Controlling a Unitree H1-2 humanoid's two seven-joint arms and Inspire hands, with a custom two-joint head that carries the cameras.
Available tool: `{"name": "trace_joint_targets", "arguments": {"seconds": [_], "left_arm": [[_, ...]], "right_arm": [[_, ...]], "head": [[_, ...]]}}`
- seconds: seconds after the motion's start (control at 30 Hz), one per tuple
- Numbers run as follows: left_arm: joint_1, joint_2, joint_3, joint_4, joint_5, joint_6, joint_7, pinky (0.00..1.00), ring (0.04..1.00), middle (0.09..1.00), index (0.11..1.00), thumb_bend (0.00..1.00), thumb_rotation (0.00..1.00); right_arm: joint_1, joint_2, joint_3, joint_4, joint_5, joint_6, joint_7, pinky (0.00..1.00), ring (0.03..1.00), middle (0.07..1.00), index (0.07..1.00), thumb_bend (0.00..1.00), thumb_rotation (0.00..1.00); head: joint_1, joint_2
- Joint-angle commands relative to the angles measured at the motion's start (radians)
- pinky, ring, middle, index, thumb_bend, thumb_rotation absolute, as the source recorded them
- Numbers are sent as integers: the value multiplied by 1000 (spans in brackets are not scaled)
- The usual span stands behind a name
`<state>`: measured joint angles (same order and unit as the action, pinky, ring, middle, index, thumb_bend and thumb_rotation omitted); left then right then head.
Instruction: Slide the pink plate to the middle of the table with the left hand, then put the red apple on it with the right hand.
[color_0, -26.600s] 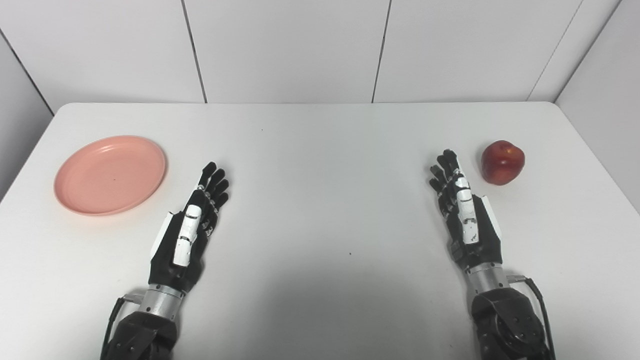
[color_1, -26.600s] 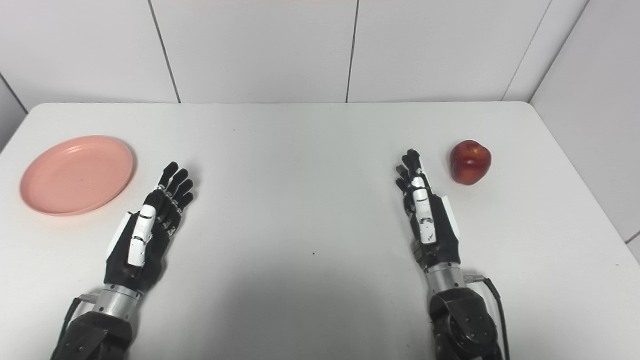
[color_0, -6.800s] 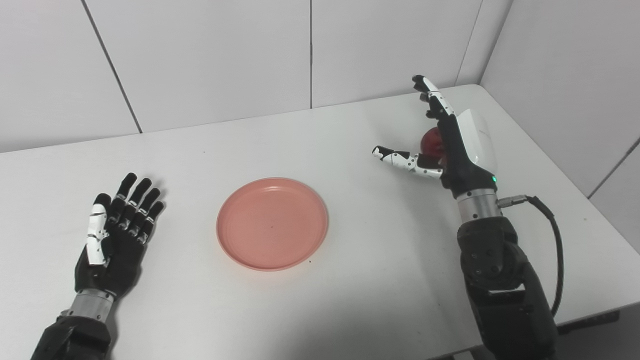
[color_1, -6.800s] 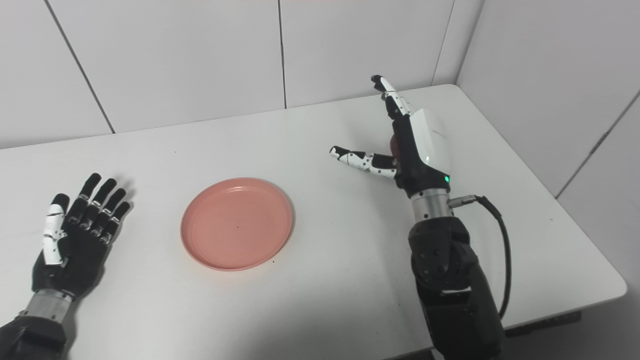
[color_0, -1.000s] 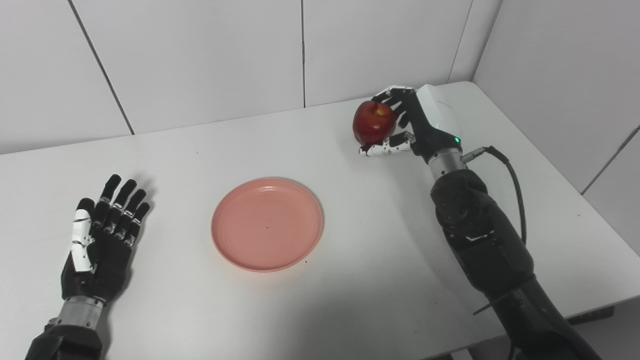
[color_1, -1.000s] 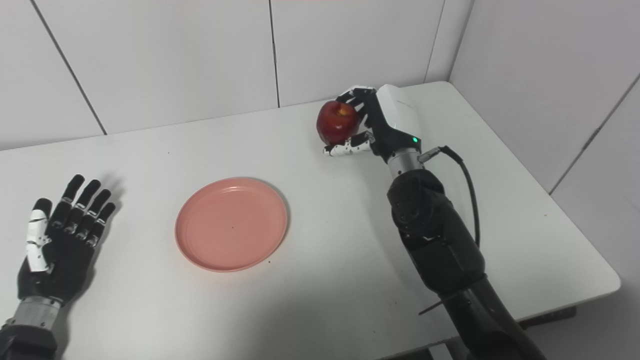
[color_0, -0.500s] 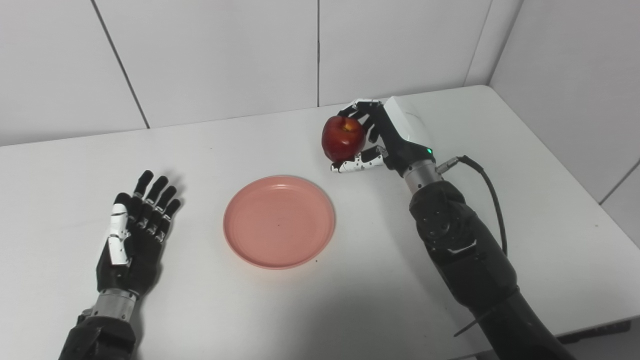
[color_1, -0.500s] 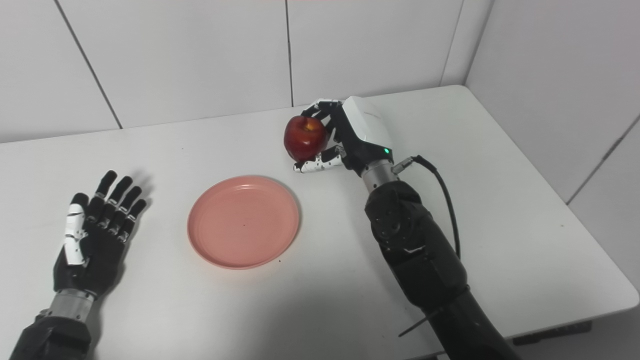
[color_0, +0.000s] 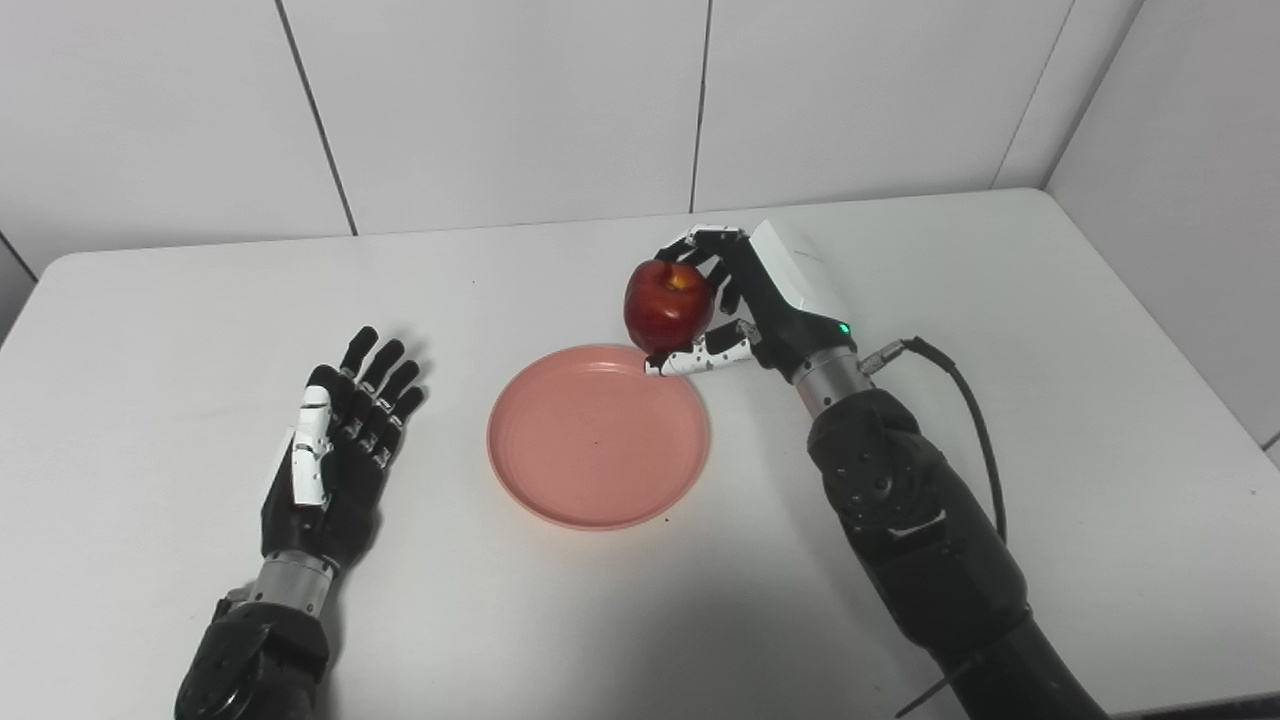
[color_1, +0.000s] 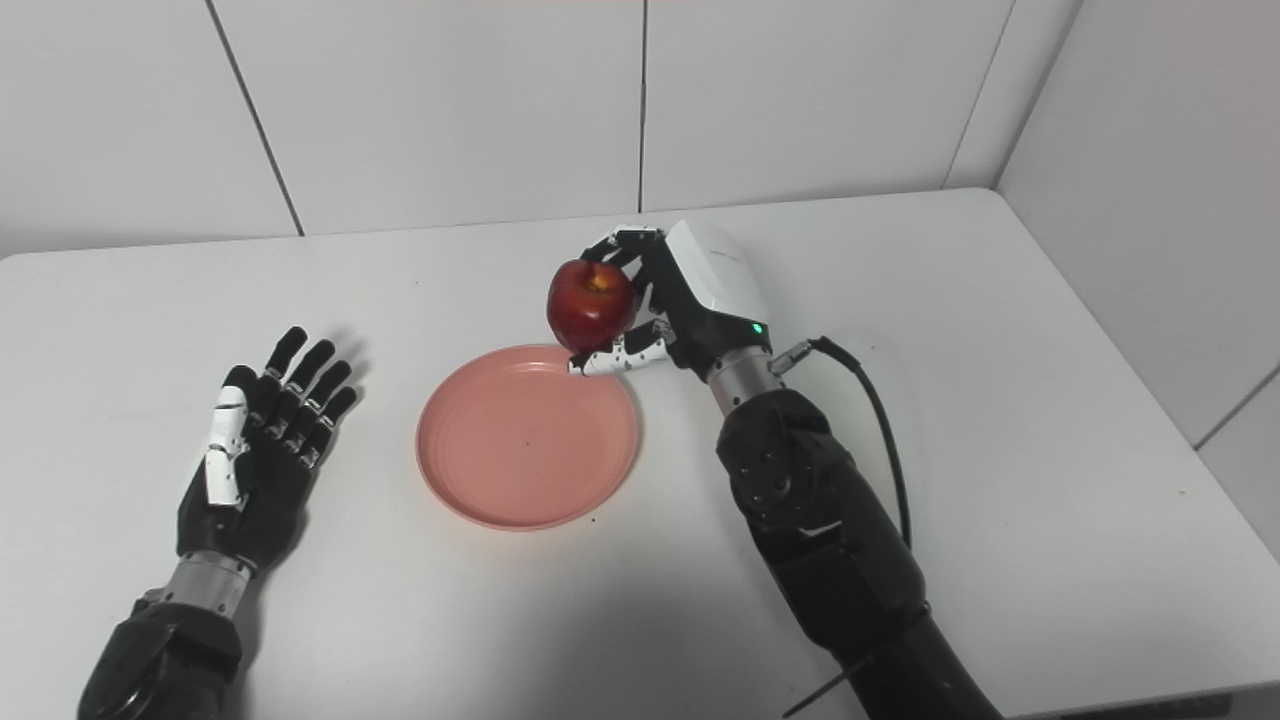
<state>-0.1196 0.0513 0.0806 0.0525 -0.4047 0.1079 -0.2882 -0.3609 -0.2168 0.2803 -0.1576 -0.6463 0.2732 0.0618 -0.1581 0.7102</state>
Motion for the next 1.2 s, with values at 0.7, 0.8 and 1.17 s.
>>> {"name": "trace_joint_targets", "arguments": {"seconds": [0.7,0.8,1.17], "left_arm": [[14,-42,-33,-36,23,0,42,956,949,956,939,425,1000],[13,-42,-35,-32,25,-3,42,955,948,954,937,430,1000],[14,-46,-42,-37,29,-3,51,945,942,949,934,428,1000]], "right_arm": [[-18,65,70,30,-29,-70,20,303,388,481,488,516,133],[-16,70,76,40,-26,-77,22,301,387,481,488,516,132],[1,74,97,66,-29,-69,41,268,362,466,489,515,138]], "head": [[79,13],[87,15],[94,20]]}}
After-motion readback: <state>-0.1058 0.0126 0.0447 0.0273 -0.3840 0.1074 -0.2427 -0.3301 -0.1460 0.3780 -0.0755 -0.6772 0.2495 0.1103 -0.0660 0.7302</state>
